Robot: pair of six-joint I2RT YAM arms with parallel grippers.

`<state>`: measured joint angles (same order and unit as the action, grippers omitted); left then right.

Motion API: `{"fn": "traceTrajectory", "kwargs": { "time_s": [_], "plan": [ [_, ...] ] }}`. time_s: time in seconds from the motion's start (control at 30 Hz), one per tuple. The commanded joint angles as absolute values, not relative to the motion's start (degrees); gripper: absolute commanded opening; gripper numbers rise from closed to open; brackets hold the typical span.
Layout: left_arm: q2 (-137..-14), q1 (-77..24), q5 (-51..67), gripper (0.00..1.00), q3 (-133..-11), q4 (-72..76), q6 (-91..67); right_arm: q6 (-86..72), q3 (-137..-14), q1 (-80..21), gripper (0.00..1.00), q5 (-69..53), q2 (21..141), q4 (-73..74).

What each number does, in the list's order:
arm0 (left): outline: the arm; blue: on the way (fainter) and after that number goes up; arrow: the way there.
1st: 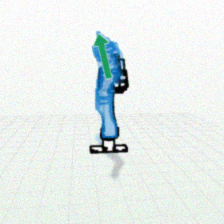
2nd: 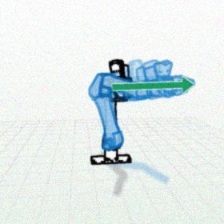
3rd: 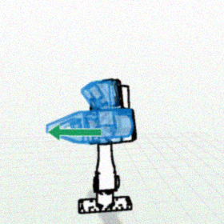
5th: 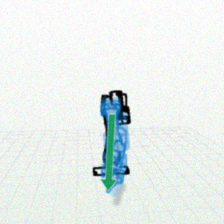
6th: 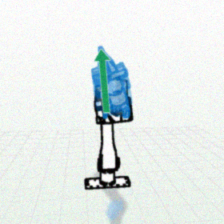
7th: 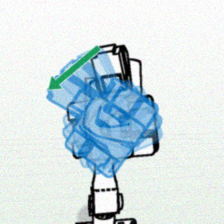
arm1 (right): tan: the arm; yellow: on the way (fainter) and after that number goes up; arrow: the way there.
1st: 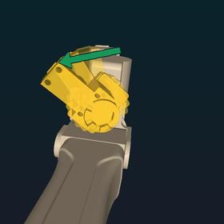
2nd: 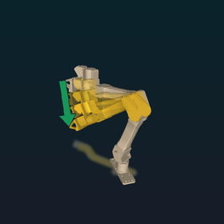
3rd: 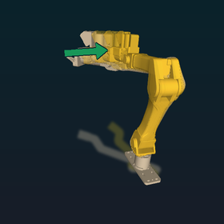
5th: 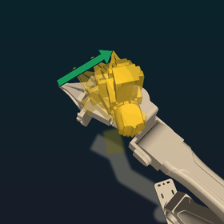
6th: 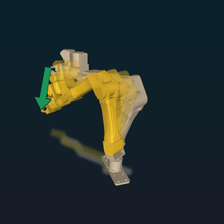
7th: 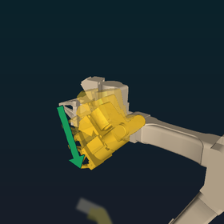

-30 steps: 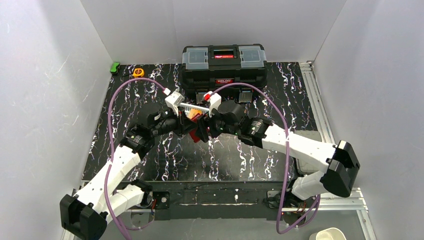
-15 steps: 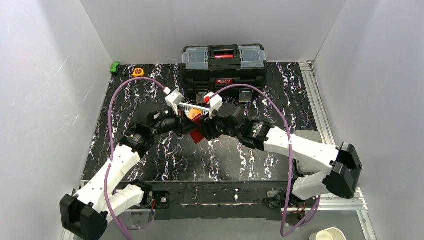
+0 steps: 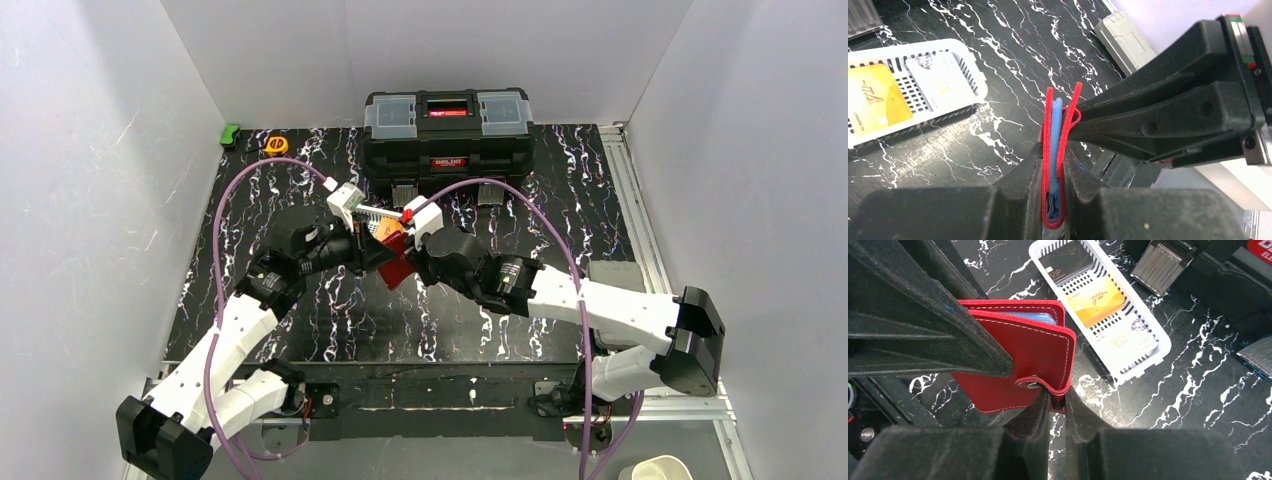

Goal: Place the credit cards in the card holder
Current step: Open the card holder at the center of the board.

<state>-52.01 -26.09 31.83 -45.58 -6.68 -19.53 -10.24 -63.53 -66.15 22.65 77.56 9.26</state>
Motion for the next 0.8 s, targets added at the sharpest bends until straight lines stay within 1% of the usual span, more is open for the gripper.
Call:
{"fn": "traceTrajectory", "kwargs": {
  "time_s": [0.0,0.07,0.17,0.3,0.43,0.47,0.5,0.57,0.63,0.67,0.77],
  "plan": [
    [-50.74,-27.25,32.77,0.0,-45.97,-9.14,-22.88,-9.16,-64.57,-68.16,0.17,32.08,77.07,3.1],
    [-51.15,-27.2,32.02,0.0,-46.03,-9.36,-24.53,-8.26,-63.33,-69.06,0.2,33.92,76.14,1.6],
    [-51.9,-27.25,33.03,0.0,-46.26,-8.31,-26.49,-7.73,-61.72,-69.35,0.29,32.63,74.77,1.24],
    [-51.97,-27.25,33.05,0.0,-46.47,-8.2,-26.09,-10.84,-59.45,-68.96,0.34,30.47,71.69,2.18],
    [-51.41,-27.25,31.96,0.0,-46.49,-8.97,-24.23,-15.86,-57.42,-66.85,0.37,25.36,67.08,4.42],
    [-51.29,-27.25,33.27,0.0,-46.48,-8.36,-23.96,-17.37,-56.68,-65.97,0.42,23.57,66.07,5.11],
    [-51.25,-27.25,35.28,0.0,-46.43,-7.59,-23.96,-17.84,-55.45,-64.7,0.48,20.05,64.84,4.99],
    [-51.37,-27.24,39.94,0.0,-46.31,-5.95,-24.59,-17.84,-51.7,-61.16,0.55,9.35,61.9,3.59],
    [-51.33,-27.24,44.17,0.0,-46.24,-4.29,-25.52,-18.76,-47.45,-55.93,0.59,-3.85,58.29,1.13],
    [-51.37,-27.21,46.14,0.0,-46.23,-3.46,-25.76,-19.58,-44.71,-53.32,0.62,-9.11,56.14,-2.46],
    [-51.75,-27.16,52.54,0.0,-45.9,0.44,-28.17,-21.44,-36.53,-48.92,0.75,-17.99,49.97,-11.36]
  ]
}}
